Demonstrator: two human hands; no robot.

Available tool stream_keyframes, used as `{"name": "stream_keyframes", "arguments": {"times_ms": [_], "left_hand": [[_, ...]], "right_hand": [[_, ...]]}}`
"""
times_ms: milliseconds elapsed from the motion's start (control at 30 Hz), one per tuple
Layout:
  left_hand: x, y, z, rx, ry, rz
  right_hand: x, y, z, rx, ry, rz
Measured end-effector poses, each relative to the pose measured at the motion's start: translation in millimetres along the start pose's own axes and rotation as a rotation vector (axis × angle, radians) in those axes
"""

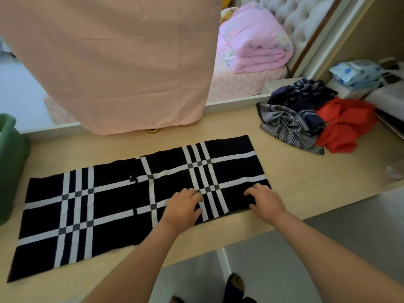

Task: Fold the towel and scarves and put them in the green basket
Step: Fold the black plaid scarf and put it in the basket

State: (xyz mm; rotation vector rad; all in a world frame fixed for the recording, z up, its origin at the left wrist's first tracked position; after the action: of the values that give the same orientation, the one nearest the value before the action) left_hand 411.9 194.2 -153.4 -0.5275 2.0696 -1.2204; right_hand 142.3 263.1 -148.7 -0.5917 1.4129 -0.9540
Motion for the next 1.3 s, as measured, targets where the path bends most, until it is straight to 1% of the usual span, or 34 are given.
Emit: {"name": "stream_keyframes", "arguments": {"times_ms": [67,133,200,300,433,500,600,633,700,733,767,833,900,933,1000,1100,1167,1233,1300], "left_hand": [[16,6,-28,-0.05,0.076,0.026],[31,16,-50,-0.004,0.095,0.042],[43,24,-65,0.049,0.072,0.041],[58,33,-82,0.081,0.032,-0.004],[65,36,-85,0.105,-0.057,-0.032],[65,35,-85,0.01,-0.078,-0.078],[59,25,-89,-0.244,-0.146,-0.152],[58,24,-91,-0.303,-0.157,-0.13],[57,24,-93,-0.305,-0.155,-0.031],[57,24,-94,-0.277,-0.149,0.035],[57,25,-94,-0.241,-0.133,0.105],[61,27,-94,-0.159,-0.098,0.221],[66,25,-92,-0.176,-0.1,0.275],[68,22,-89,-0.219,-0.115,0.275],[72,13,-80,-0.274,-0.169,0.239],[71,-10,-53,-0.24,-0.264,0.085],[67,-27,-27,-0.194,-0.347,-0.032],[60,-44,7,-0.125,-0.47,-0.126],[49,-57,44,-0.084,-0.631,-0.193]], "right_hand": [[5,2,-5,-0.018,-0.058,-0.004],[10,5,-5,-0.038,-0.114,-0.006],[14,10,-6,-0.064,-0.156,-0.025],[18,16,-11,-0.057,-0.201,-0.06],[21,17,-16,-0.009,-0.225,-0.101],[24,15,-18,-0.005,-0.227,-0.103],[28,9,-22,-0.056,-0.248,-0.152],[29,7,-25,-0.074,-0.251,-0.189],[30,0,-35,-0.111,-0.259,-0.251],[29,-5,-40,-0.135,-0.265,-0.231],[28,-11,-45,-0.172,-0.27,-0.174],[26,-17,-52,-0.275,-0.273,-0.007],[24,-25,-55,-0.314,-0.233,0.2],[24,-29,-54,-0.275,-0.224,0.237],[28,-38,-46,-0.14,-0.225,0.202],[43,-51,-20,-0.039,-0.278,0.086],[56,-58,6,-0.019,-0.336,0.048],[74,-62,33,-0.016,-0.393,0.033],[92,-64,60,-0.028,-0.427,0.013]]}}
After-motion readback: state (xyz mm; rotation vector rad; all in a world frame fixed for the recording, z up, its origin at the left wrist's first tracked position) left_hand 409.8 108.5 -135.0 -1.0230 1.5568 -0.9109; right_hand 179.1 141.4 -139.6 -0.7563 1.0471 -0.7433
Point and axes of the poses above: each hand's wrist, its own x-axis towards the middle knuckle, its own y-axis out of the palm, z = x × y, the point moved 2 cm from there along x, towards the middle knuckle, and after that the axes turned 14 degrees about z, right-handed, at the moved point
